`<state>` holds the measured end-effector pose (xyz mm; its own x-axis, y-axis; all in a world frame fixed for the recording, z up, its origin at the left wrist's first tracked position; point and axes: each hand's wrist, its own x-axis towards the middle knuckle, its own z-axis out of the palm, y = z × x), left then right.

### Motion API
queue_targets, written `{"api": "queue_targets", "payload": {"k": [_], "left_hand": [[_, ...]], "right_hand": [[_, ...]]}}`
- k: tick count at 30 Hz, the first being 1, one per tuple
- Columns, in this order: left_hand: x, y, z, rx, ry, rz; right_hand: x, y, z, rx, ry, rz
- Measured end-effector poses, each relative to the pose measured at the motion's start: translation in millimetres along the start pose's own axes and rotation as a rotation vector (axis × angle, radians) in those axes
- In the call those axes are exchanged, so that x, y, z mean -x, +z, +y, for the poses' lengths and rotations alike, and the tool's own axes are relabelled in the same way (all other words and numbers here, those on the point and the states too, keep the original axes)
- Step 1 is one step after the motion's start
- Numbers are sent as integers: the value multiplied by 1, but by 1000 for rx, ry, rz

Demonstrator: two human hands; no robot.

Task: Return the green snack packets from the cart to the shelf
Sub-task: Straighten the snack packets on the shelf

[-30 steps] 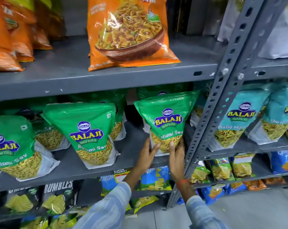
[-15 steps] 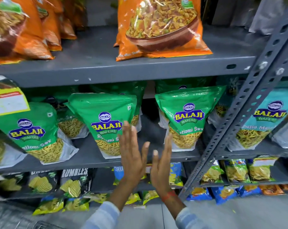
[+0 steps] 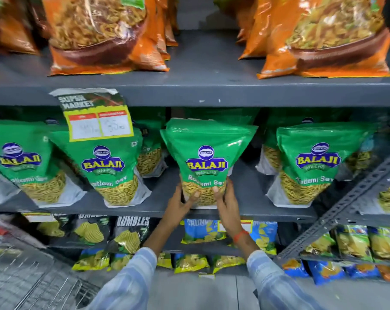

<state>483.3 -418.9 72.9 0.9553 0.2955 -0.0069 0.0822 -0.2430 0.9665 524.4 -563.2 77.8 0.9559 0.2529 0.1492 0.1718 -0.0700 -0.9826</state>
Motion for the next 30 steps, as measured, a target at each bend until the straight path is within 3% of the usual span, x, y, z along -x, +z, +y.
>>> {"api": "queue_targets", "payload": {"k": [11,20,26,30], "left_hand": [[-7,21,-9,-26,-52,-176],[-6,16,-6,-51,-27,-178],[-2,18,1,-65,-25,-132],[7,14,4,-122,30,-57]], "right_hand": [[2,-12,2,18,71,109],[4,-7,-5,-39,111,83],[3,-4,-4,60,143,103],[8,-1,-9,129,63,322]]}}
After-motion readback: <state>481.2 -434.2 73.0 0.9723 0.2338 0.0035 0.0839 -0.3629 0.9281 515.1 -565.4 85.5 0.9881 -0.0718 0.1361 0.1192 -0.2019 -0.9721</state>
